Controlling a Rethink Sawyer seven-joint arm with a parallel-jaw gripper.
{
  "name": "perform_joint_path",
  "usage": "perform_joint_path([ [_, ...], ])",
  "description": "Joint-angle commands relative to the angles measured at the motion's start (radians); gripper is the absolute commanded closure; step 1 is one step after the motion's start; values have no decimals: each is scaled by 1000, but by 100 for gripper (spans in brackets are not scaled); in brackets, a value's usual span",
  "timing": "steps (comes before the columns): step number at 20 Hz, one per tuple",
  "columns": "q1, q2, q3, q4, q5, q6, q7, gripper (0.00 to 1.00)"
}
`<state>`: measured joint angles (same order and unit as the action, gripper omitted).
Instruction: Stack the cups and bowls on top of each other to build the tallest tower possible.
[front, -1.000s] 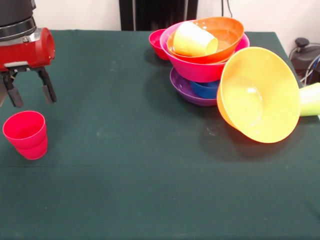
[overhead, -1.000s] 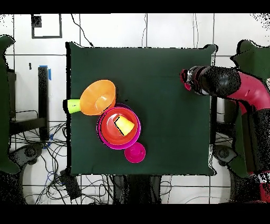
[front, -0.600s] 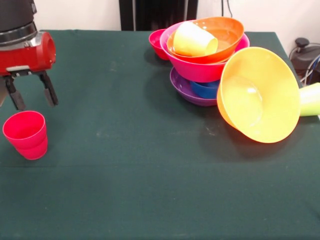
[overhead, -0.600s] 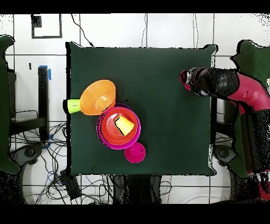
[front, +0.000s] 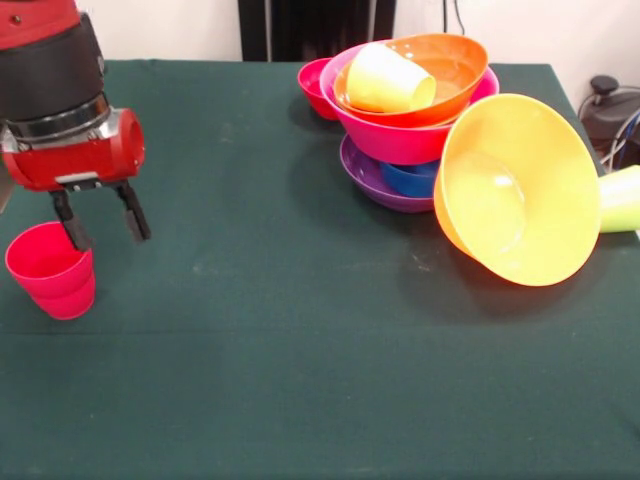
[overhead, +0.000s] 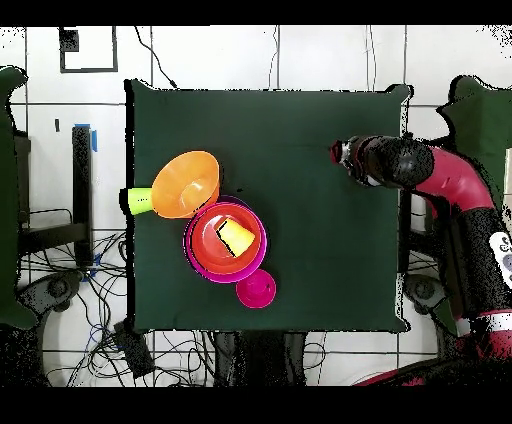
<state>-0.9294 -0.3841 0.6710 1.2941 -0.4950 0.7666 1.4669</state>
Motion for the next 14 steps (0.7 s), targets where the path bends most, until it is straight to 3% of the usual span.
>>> perform_joint_path([
  [1, 5, 103, -33, -67, -91, -39, -161, 0],
  [8, 3, 131, -29, -100, -102, -33, -182, 0],
  [14, -3, 106, -34, -74, -104, -35, -171, 0],
])
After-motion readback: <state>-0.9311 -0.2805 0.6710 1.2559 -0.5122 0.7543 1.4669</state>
